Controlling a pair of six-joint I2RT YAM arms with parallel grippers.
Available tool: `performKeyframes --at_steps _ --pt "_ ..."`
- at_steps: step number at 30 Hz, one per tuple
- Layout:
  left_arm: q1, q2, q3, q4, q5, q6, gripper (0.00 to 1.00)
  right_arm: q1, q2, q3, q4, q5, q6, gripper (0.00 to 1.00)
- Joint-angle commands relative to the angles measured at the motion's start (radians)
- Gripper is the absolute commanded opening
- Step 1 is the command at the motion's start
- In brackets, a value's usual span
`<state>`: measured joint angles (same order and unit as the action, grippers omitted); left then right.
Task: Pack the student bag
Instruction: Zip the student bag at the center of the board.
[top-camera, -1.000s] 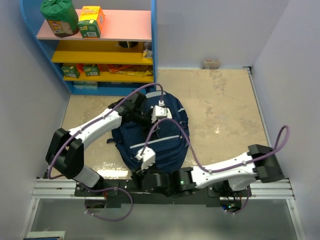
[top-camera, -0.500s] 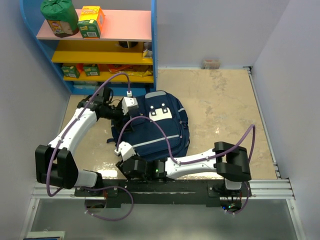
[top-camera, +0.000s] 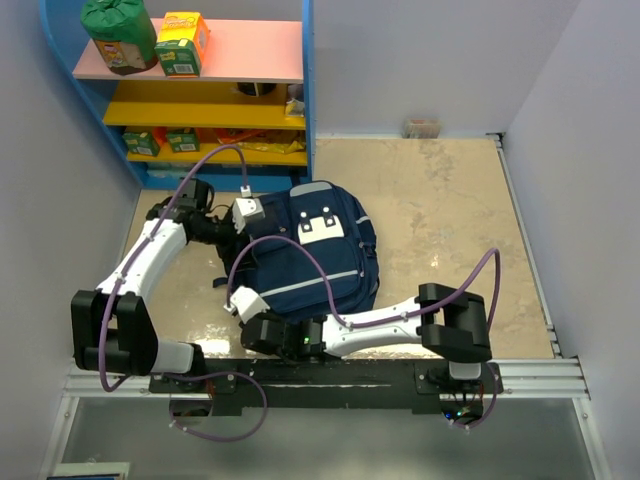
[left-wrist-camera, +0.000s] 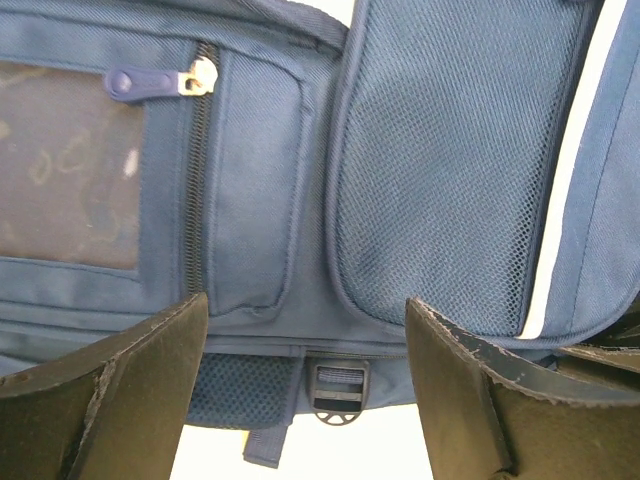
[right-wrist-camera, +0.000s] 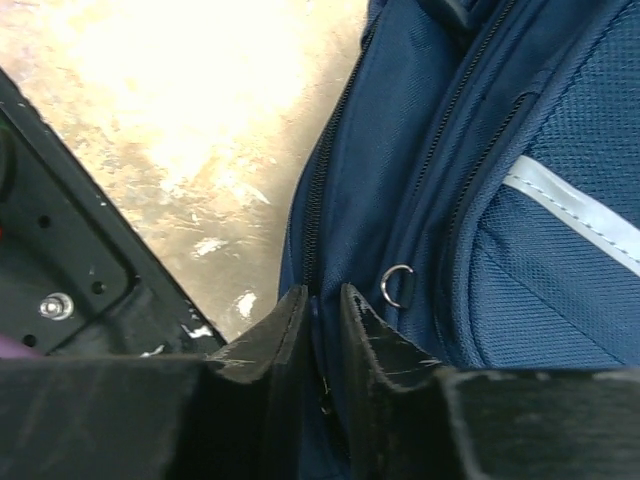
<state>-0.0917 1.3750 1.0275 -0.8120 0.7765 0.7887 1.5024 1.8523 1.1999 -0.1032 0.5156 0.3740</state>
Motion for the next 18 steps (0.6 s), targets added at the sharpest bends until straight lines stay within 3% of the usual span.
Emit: performKeyframes --at_steps 1,4,8,13,18 --pt "0.01 -0.024 -0.02 0.013 0.044 0.012 0.83 0.024 -0.034 0.023 -0.013 0.052 -0.076 0.2" --pt "0.018 -0.019 -0.026 0.02 0.033 0.003 0.83 0.056 -0.024 0.027 -0.001 0.073 -0.102 0.15" --pt "0.027 -0.008 -0.032 0.03 0.027 0.0 0.84 0.085 -0.001 0.04 -0.004 0.092 -0.11 0.0" --pt "0.046 -0.01 -0.044 0.022 0.029 0.015 0.84 0.104 -0.011 0.044 -0.001 0.109 -0.089 0.0" --pt "0.052 -0.043 -0.035 -0.016 0.035 0.04 0.84 0.12 -0.126 0.024 -0.045 0.216 -0.035 0.0"
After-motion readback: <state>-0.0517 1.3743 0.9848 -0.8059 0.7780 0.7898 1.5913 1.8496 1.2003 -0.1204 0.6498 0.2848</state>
